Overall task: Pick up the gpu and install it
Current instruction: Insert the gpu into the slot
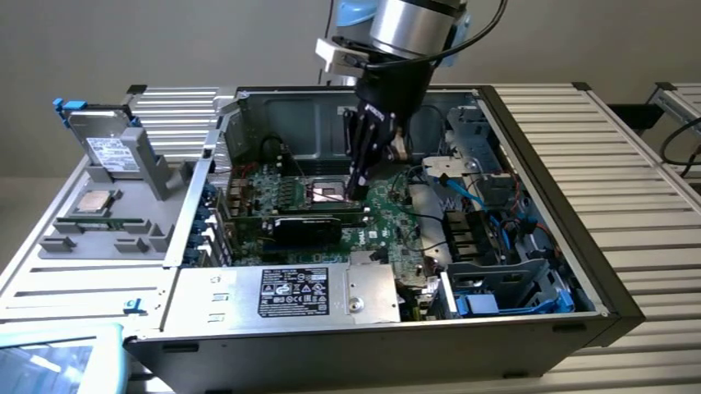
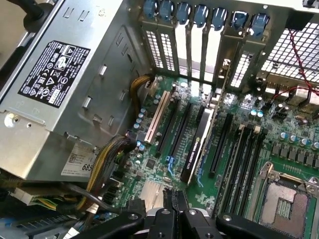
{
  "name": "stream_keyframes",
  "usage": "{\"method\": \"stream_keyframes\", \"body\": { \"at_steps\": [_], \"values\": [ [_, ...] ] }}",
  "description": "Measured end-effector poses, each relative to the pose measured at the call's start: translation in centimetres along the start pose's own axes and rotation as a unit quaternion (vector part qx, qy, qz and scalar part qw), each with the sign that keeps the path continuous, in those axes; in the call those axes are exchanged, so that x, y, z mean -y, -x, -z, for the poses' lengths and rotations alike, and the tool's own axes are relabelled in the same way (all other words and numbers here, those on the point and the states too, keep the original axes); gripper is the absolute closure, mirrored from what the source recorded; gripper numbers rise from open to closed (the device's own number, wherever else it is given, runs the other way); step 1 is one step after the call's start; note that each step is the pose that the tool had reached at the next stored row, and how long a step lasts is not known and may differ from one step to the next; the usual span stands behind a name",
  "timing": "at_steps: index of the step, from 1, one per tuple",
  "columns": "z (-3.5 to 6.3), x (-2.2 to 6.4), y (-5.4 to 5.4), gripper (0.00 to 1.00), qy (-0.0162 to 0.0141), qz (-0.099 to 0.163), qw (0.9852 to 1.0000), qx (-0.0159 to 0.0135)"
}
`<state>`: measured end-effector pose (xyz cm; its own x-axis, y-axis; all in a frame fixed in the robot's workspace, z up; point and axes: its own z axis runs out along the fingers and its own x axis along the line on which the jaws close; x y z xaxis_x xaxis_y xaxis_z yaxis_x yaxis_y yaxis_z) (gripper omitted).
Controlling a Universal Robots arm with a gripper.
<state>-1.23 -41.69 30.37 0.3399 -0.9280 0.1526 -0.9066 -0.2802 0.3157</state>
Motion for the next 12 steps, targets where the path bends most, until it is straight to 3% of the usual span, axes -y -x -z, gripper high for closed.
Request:
{"method": "stream_keyframes", "body": {
  "at_steps": [3,5,10,12],
  "values": [
    [0.67,-0.18,0.04,0.88,-0.0040,-0.001,1.0000,-0.0011],
    [0.89,-0.20,0.13,0.88,-0.0104,-0.003,0.9999,-0.0030],
    [0.74,-0.75,0.35,0.88,-0.0496,-0.013,0.9986,-0.0138],
    [0.63,-1.04,0.48,0.88,-0.0628,-0.016,0.9978,-0.0168]
  ]
}}
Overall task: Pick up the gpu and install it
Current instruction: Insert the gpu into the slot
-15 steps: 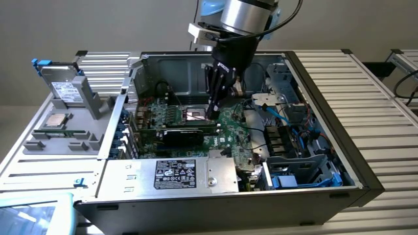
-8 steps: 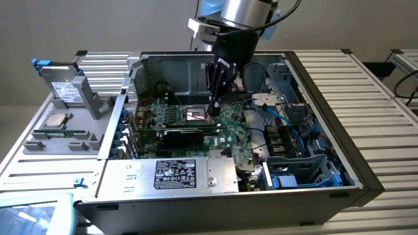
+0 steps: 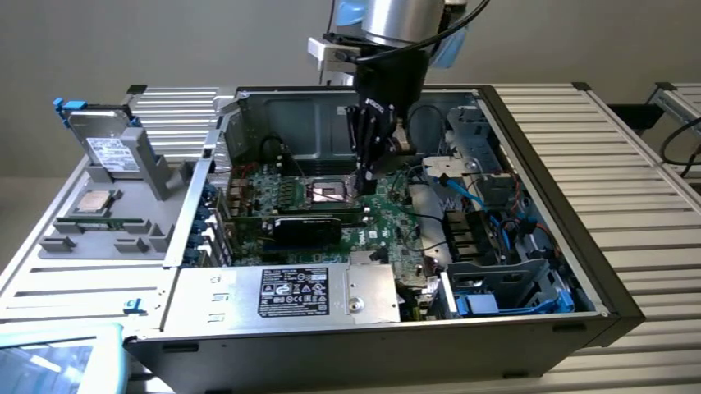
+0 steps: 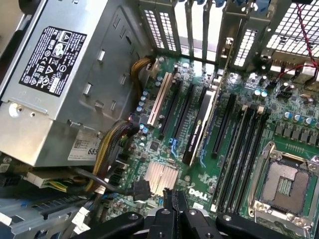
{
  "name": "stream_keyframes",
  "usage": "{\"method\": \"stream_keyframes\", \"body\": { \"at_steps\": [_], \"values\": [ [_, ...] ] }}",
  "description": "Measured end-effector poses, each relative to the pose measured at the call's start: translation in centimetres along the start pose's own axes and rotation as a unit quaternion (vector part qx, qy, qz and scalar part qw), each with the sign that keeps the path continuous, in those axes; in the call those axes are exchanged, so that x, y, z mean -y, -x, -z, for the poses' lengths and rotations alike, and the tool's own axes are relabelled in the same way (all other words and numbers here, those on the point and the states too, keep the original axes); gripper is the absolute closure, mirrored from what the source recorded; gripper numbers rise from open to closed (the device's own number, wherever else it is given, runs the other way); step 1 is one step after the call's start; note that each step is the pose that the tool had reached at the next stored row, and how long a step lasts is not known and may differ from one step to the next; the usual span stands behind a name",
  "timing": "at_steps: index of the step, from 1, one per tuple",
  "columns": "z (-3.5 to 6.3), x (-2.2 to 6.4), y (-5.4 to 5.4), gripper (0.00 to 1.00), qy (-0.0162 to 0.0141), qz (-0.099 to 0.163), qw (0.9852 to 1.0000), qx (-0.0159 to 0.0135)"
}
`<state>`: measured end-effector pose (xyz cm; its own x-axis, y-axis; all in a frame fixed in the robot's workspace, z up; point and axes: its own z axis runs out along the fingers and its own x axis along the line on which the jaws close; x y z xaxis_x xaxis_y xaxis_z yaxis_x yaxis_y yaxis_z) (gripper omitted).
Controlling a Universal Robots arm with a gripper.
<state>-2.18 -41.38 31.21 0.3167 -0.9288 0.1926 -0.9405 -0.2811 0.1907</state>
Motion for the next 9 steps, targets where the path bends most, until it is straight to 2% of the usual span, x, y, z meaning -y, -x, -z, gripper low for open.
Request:
{"method": "stream_keyframes", "body": {
  "at_steps": [1,3,7,9],
  "values": [
    [-0.06,-0.04,0.06,0.88,-0.0023,-0.001,1.0000,-0.0004],
    [-0.25,-0.10,0.16,0.88,-0.0028,-0.007,1.0000,0.0001],
    [-0.75,-0.07,0.29,0.88,0.0000,-0.025,0.9997,0.0032],
    [-0.76,-0.08,0.31,0.88,0.0005,-0.027,0.9996,0.0037]
  ]
}}
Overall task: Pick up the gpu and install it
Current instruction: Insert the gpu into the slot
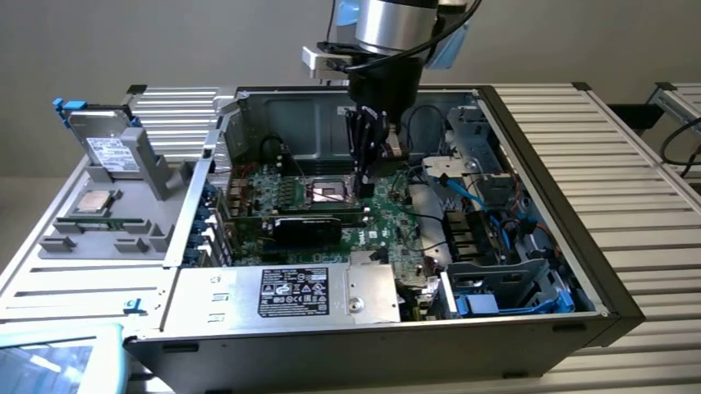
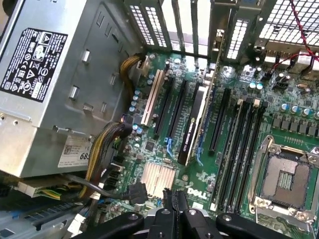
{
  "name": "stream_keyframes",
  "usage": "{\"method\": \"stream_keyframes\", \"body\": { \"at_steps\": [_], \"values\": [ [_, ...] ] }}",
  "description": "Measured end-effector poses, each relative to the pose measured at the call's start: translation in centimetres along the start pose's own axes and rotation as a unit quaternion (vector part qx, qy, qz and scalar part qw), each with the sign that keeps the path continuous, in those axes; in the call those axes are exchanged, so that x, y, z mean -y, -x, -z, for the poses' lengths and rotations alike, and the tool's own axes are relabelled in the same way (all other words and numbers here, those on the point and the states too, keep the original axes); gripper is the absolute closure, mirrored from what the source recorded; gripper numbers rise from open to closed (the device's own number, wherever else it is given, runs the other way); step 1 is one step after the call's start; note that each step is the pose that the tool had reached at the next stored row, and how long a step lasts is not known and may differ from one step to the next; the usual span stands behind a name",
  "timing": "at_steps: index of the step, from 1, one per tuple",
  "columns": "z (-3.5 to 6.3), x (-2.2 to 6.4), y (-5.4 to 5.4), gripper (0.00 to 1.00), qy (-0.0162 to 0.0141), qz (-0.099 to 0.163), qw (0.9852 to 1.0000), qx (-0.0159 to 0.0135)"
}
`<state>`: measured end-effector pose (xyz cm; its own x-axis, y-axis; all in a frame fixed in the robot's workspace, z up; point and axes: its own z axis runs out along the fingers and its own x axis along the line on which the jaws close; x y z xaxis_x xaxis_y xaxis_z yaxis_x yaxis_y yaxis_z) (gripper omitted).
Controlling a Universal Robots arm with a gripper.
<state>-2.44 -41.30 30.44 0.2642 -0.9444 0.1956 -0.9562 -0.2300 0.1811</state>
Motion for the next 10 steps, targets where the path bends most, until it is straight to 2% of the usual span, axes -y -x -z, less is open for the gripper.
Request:
{"method": "stream_keyframes", "body": {
  "at_steps": [2,5,10],
  "values": [
    [0.05,-0.01,0.0,0.88,-0.0004,0.000,1.0000,-0.0001],
    [0.44,-0.03,0.1,0.88,-0.0041,-0.004,1.0000,-0.0006],
    [1.04,-0.10,0.1,0.88,-0.0082,-0.015,0.9998,-0.0002]
  ]
}}
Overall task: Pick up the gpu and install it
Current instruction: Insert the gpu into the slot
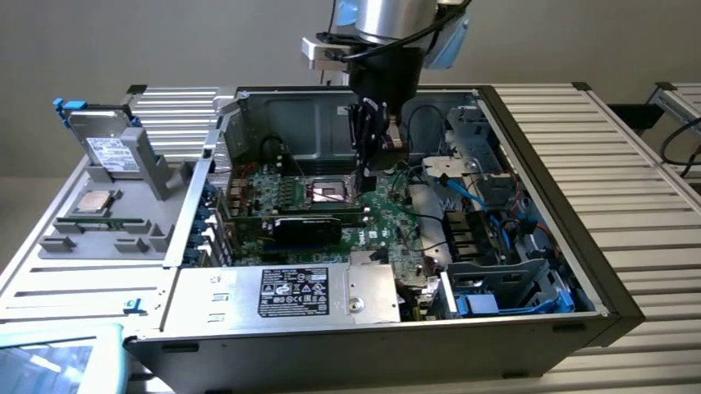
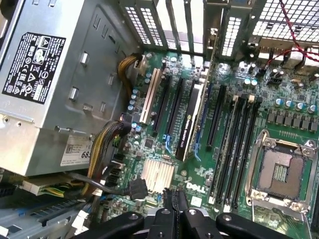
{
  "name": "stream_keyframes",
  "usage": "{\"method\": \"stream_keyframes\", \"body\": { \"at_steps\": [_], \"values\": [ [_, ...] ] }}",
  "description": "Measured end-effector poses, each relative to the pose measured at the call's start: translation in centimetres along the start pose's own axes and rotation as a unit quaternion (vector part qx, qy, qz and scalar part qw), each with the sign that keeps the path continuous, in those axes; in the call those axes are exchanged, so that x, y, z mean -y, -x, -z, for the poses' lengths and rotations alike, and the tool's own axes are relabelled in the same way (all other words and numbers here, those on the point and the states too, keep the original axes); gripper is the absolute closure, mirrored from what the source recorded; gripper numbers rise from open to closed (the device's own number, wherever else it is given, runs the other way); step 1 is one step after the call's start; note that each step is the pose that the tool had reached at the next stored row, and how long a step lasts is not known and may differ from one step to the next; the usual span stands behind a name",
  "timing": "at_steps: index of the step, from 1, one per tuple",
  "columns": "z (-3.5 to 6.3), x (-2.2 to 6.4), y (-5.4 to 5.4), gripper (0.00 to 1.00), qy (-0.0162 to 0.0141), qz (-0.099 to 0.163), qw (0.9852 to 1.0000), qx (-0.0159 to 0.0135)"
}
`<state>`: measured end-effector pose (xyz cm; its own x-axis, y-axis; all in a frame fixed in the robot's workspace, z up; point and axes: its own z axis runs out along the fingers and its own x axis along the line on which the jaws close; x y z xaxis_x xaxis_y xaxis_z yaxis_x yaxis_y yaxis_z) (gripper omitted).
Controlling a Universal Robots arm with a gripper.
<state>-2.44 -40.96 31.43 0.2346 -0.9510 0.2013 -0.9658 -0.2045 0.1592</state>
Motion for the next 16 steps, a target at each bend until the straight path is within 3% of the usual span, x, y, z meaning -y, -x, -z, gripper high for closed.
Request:
{"method": "stream_keyframes", "body": {
  "at_steps": [5,9,11,13,16],
  "values": [
    [1.94,-0.40,-0.3,0.88,-0.0003,-0.005,1.0000,0.0006],
    [2.08,-0.44,-0.3,0.88,0.0031,-0.022,0.9997,0.0033],
    [2.09,-0.45,-0.3,0.88,0.0024,-0.032,0.9995,0.0042],
    [2.10,-0.43,-0.3,0.88,-0.0037,-0.040,0.9992,0.0039],
    [2.11,-0.42,-0.2,0.88,-0.0200,-0.049,0.9986,0.0017]
  ]
}}
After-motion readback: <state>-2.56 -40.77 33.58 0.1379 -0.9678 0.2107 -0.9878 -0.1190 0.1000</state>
